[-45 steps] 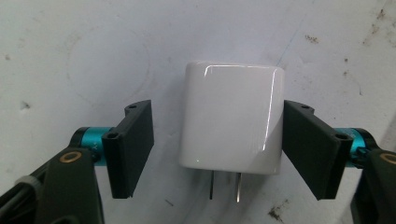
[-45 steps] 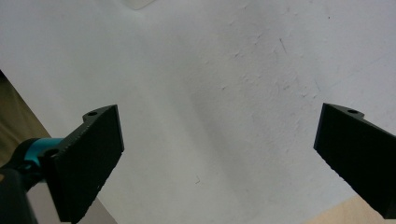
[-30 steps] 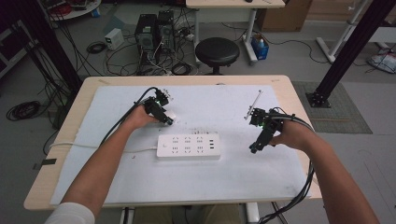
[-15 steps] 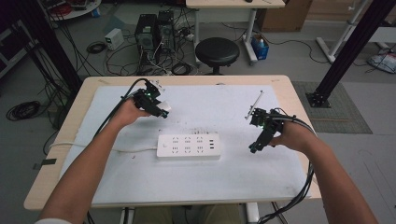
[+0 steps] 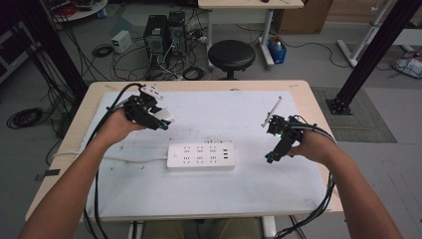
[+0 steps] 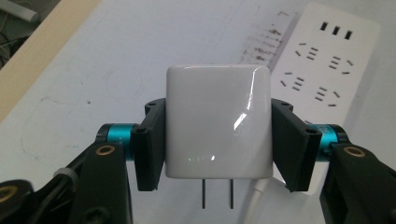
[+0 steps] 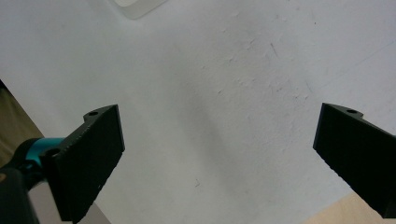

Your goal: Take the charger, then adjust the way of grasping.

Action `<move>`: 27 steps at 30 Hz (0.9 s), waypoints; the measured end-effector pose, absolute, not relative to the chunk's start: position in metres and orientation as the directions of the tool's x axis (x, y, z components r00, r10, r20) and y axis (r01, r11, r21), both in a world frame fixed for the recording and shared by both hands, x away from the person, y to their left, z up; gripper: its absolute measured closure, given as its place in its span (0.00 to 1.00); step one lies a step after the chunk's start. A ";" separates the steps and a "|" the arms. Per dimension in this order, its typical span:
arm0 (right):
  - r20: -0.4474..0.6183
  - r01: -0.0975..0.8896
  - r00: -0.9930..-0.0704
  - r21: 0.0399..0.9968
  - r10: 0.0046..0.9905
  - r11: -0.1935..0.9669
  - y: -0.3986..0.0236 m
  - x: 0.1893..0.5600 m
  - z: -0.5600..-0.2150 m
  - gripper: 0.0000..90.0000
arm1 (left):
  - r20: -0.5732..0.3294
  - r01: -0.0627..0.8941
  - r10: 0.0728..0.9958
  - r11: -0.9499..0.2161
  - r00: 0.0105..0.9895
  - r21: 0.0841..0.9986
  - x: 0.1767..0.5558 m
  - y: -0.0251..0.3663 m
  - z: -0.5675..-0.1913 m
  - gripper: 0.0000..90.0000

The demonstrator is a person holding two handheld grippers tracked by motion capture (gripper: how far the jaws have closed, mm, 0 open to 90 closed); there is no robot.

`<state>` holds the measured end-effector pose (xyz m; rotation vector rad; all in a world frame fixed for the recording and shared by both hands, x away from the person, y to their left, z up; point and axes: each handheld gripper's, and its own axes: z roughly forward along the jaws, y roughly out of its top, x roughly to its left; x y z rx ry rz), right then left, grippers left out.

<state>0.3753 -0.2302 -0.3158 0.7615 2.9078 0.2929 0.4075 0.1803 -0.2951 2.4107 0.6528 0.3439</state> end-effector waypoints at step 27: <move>-0.052 0.520 -0.826 0.318 0.562 0.793 -0.226 0.363 -0.309 0.01 | 0.139 0.277 0.464 -0.715 0.875 0.642 0.355 0.182 -0.274 0.47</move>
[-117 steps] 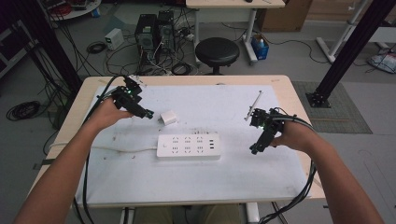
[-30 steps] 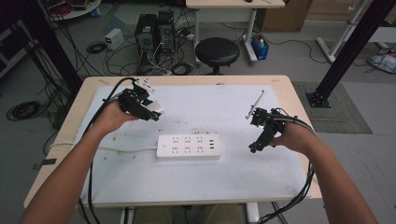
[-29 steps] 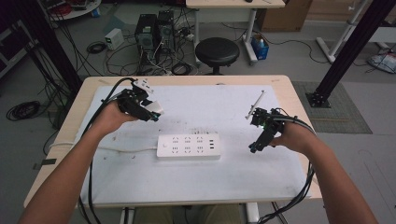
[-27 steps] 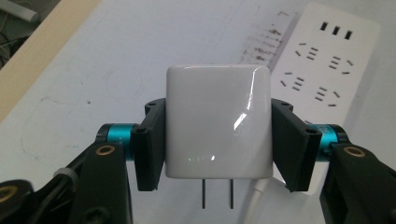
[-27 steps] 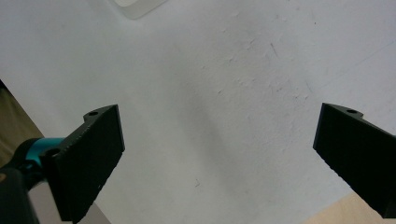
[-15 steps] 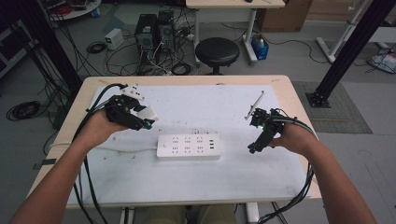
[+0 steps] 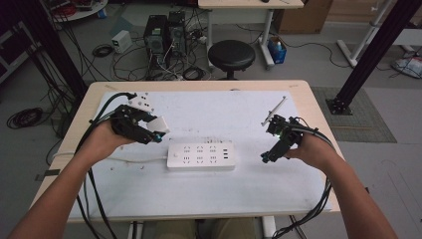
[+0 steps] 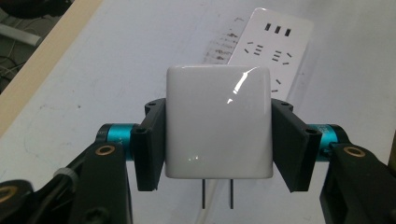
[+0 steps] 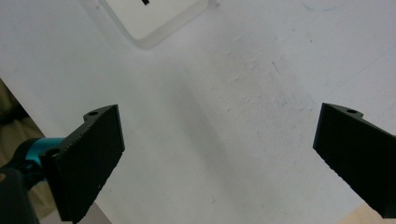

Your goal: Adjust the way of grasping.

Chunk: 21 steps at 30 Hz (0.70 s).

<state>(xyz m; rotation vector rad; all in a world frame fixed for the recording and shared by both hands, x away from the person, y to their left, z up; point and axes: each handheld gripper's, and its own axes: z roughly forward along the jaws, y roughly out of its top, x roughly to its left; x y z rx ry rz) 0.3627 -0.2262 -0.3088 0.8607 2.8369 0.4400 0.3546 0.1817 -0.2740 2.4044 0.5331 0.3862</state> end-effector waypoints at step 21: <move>0.331 0.689 -0.705 0.531 0.627 0.494 -0.202 0.357 -0.307 0.04 | 0.164 0.085 0.281 -0.700 0.945 0.709 0.332 0.148 -0.290 0.47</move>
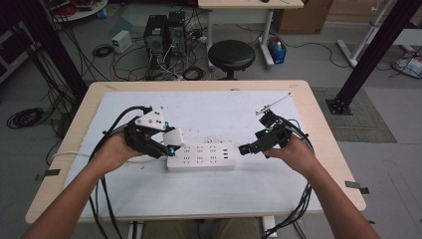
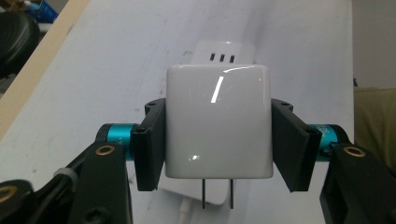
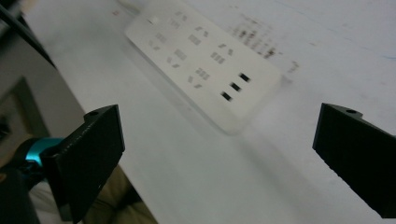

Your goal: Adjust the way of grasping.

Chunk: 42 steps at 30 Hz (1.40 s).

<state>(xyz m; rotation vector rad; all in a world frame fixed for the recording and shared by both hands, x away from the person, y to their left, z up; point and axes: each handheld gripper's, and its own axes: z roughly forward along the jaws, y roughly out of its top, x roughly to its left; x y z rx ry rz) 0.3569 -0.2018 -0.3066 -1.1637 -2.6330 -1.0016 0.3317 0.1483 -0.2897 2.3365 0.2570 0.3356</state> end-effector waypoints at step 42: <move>0.802 0.903 -0.425 0.340 0.420 0.263 -0.143 0.365 -0.326 0.38 | 0.171 -0.034 0.151 -0.645 0.974 0.763 0.326 0.081 -0.304 0.47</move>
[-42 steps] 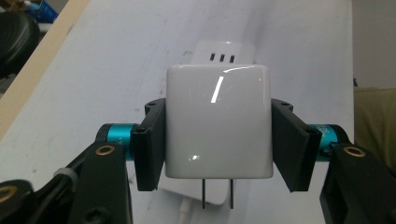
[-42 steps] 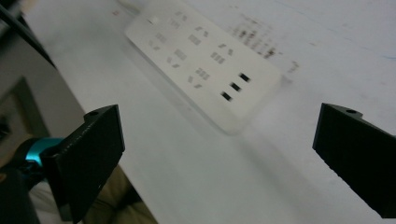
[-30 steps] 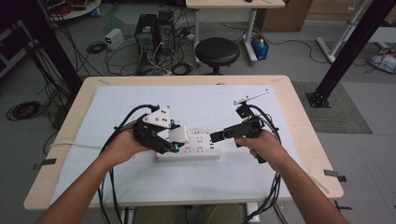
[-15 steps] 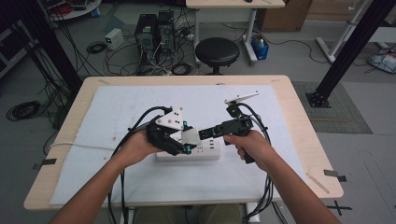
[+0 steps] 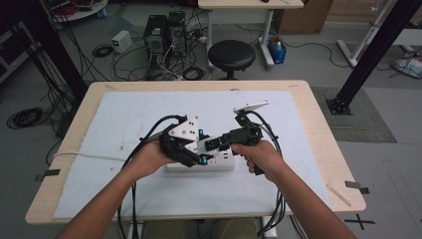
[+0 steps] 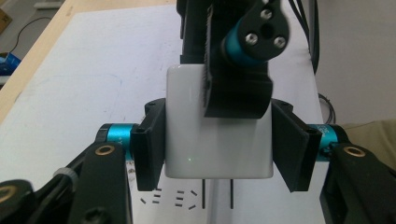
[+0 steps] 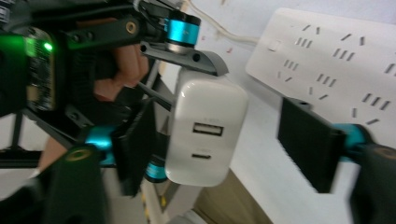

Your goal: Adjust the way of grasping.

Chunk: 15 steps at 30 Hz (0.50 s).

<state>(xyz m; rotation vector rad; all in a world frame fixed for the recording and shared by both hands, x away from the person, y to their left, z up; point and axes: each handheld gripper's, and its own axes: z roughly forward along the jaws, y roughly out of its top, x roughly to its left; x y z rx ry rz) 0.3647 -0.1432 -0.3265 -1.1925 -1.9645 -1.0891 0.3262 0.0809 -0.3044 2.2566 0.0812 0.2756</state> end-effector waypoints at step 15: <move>0.860 0.925 -0.364 0.290 0.358 0.244 -0.144 0.366 -0.336 0.67 | 0.245 -0.089 0.140 -0.676 0.959 0.732 0.321 0.073 -0.307 0.47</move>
